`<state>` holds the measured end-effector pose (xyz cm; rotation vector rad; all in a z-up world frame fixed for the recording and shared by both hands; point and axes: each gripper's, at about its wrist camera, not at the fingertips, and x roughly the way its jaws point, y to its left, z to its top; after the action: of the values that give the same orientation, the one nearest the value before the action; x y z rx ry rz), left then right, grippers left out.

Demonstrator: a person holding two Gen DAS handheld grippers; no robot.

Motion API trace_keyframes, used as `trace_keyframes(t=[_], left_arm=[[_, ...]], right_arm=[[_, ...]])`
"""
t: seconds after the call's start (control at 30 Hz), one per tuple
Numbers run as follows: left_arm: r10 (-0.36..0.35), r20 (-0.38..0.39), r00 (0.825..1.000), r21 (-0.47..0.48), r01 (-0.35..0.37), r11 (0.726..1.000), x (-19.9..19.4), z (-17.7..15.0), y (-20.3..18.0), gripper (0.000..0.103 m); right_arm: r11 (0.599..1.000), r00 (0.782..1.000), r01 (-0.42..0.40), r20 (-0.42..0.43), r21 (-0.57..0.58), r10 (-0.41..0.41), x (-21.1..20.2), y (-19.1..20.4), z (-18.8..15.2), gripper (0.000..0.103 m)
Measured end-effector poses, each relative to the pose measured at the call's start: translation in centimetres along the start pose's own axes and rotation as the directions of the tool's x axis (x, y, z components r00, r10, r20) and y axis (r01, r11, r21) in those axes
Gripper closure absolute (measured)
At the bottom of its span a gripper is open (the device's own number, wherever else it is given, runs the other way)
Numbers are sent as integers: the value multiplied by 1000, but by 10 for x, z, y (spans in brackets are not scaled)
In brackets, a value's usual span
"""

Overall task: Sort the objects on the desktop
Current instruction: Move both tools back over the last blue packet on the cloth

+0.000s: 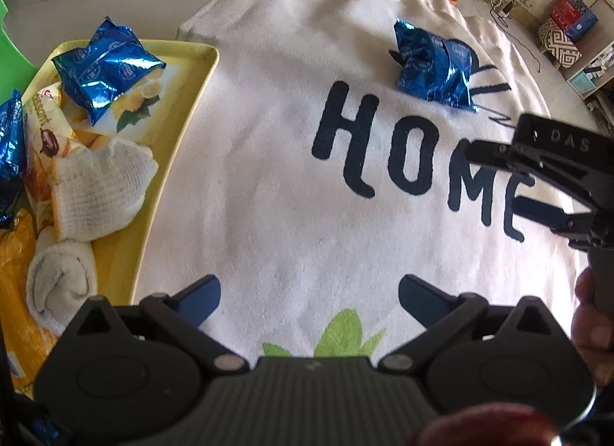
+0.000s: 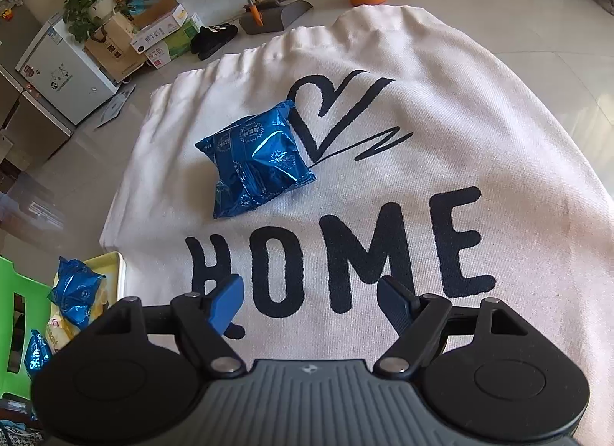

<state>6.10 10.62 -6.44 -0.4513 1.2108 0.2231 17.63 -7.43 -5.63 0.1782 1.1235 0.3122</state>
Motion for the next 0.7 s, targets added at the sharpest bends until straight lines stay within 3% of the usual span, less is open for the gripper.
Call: trace_keyframes(t=[0.27, 0.5, 0.7], left_arm=[[2, 104, 995, 40, -6, 999, -24, 6, -8, 1], [8, 145, 989, 93, -21, 995, -52, -23, -6, 1], [2, 139, 990, 227, -34, 973, -66, -62, -5, 1]], right_arm=[[1000, 998, 10, 65, -10, -9, -57, -7, -13, 24], [1000, 998, -22, 60, 2, 22, -93, -14, -47, 24], [997, 998, -37, 40, -62, 40, -116, -16, -82, 23]])
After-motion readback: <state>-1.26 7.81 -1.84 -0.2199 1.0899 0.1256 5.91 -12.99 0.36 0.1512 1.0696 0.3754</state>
